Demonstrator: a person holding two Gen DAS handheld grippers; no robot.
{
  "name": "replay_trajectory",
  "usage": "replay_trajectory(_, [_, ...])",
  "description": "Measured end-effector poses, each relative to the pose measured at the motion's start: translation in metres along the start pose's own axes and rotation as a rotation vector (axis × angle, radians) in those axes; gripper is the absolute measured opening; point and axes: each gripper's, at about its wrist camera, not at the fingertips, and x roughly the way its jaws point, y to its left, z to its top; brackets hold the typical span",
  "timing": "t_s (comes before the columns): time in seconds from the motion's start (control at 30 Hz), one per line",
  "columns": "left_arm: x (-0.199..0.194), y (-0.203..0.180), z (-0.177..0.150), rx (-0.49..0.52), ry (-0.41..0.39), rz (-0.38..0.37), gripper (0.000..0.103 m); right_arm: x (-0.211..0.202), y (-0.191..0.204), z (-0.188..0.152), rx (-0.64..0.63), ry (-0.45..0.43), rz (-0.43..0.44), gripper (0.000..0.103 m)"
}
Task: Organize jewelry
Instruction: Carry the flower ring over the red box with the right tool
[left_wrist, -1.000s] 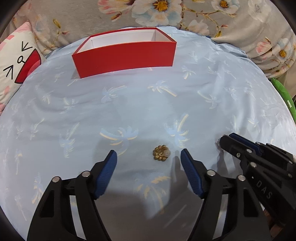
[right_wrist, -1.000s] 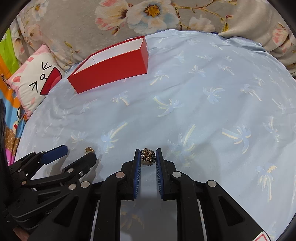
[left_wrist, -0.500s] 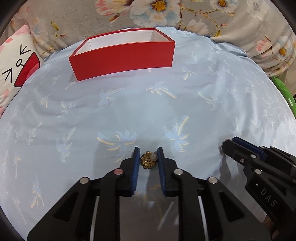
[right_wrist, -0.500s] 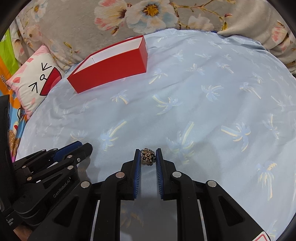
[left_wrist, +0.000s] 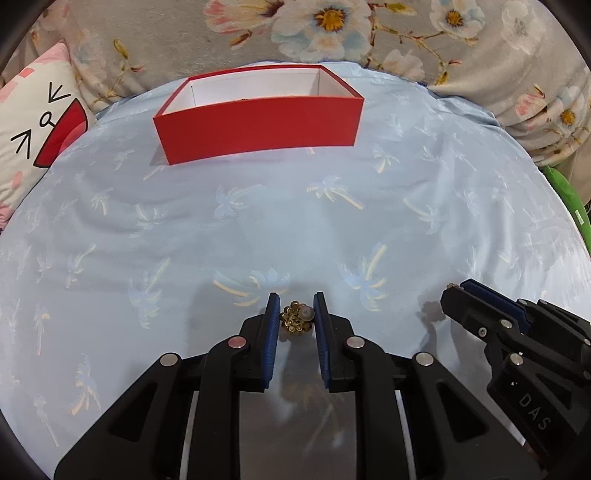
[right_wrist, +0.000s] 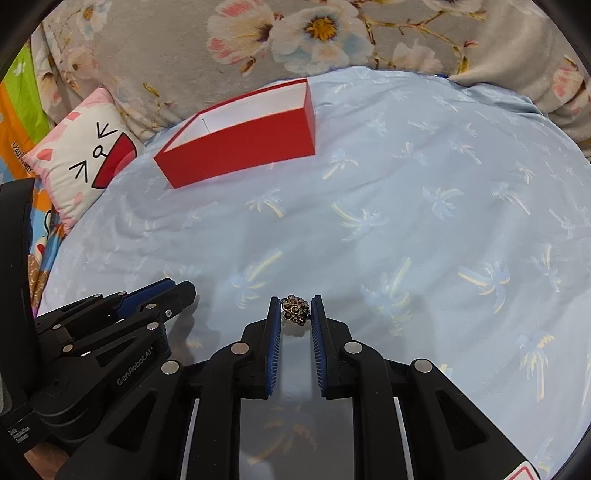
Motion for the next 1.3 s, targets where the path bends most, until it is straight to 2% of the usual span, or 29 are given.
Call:
replay_trajectory(0.3, [-0.012,0.019,0.031,-0.023,-0.053,0.039,0.018,-0.006,0.024,0.029,-0.061,-0.049,0.031,0.015])
replay_trajectory(0.67, [-0.015,0.043,0.095,-0.045,-0.143,0.078,0.018,0.008,0.060,0.090,-0.142,-0.108,0.070,0.016])
replay_trajectory(1.3, [0.025,0.090,0.187,-0.094,-0.212,0.158,0.018,0.070,0.082,0.194,-0.181,-0.178,0.035,0.016])
